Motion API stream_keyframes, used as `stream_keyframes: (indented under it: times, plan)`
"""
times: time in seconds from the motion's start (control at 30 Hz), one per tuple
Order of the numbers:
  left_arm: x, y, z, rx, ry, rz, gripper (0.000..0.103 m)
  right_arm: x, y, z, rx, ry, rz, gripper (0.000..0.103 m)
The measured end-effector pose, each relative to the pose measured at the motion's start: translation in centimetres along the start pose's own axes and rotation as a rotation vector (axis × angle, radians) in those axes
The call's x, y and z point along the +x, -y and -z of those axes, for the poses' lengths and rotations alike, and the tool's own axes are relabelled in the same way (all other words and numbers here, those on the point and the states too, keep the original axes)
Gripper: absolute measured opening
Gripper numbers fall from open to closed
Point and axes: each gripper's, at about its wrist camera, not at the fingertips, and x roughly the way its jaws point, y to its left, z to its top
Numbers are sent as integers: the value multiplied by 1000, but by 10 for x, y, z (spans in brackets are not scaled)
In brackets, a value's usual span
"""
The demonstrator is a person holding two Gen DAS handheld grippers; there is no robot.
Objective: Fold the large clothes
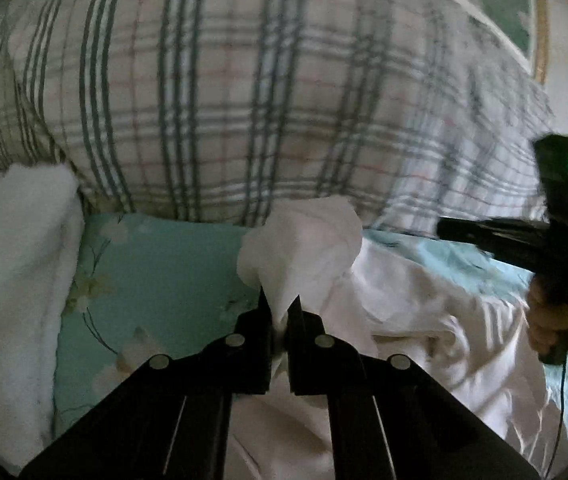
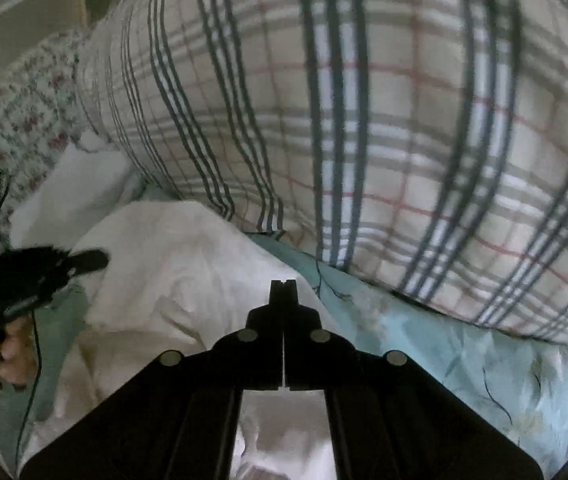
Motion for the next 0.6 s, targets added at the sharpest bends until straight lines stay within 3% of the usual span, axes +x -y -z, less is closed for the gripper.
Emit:
stream_keyframes:
  times: [0.03, 0.1, 0.13, 0.17, 0.47, 0.5, 0.53, 0.57, 0.6]
  plan:
    - [-3, 12, 4, 18, 2, 0, 4, 3, -2, -2, -16, -19, 6, 6]
    - [-4, 20, 7, 44, -4, -10, 4, 10, -6, -4, -28, -42, 1, 38]
    - [-5, 23, 7, 53, -9, -13, 4, 17, -8, -7, -44, -46, -11, 60]
    - [-3, 21, 8, 56, -17, -15, 4, 24, -12, -6, -68, -52, -13, 67]
    - [14, -7, 15, 32, -39, -28, 4, 114, -38, -20, -256, -142, -5, 67]
    - [16, -9, 15, 35, -44, -35, 4, 121, -38, -20, -253, -158, -17, 66]
    - [16, -9, 14, 37, -46, -39, 4, 127, -38, -20, -248, -173, -31, 45]
    - [17, -10, 14, 42, -46, -44, 4, 127, -37, -19, -235, -181, -40, 3]
    - [15, -10, 14, 46, -41, -51, 4, 121, -36, -19, -220, -167, -41, 3]
